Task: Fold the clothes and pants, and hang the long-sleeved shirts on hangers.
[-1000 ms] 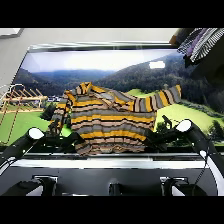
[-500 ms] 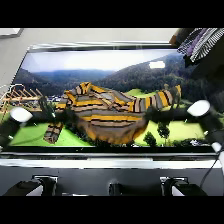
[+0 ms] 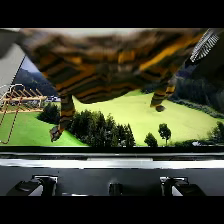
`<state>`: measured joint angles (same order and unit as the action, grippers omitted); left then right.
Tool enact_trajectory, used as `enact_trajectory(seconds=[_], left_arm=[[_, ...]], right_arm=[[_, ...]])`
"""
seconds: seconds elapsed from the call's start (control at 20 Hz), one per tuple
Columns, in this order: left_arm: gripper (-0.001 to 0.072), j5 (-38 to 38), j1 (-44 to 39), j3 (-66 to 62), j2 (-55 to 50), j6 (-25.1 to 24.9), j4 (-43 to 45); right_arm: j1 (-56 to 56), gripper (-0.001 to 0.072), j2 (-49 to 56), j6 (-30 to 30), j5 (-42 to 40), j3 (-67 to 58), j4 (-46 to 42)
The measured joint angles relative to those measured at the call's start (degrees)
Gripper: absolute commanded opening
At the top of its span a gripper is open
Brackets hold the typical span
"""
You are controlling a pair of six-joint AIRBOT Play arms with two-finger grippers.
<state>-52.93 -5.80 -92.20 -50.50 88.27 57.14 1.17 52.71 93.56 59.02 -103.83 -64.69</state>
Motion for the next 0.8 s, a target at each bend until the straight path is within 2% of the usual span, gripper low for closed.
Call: enact_trajectory(seconds=[0.2, 0.4, 0.6, 0.8], left_arm=[[0.002, -1.49, 0.0, -3.1, 6.93, 6.45, 6.54], [0.0021, -3.82, 0.0, -3.91, 11.32, 10.86, 10.08], [0.002, -4.98, 0.0, -3.17, 10.05, 13.25, 11.41], [0.0021, -5.4, 0.0, -2.12, 1.51, 13.94, 11.98]], right_arm=[[0.0, 0.0028, -9.2, 1.36, 2.1, -4.11, -7.78], [0.0, 0.0028, -14.75, 4.85, 3.15, -5.18, -13.64], [0.02, 0.0028, -12.9, 7.74, 5.95, -5.44, -15.47], [0.02, 0.0029, -3.78, 11.82, 11.43, -5.49, -16.17]])
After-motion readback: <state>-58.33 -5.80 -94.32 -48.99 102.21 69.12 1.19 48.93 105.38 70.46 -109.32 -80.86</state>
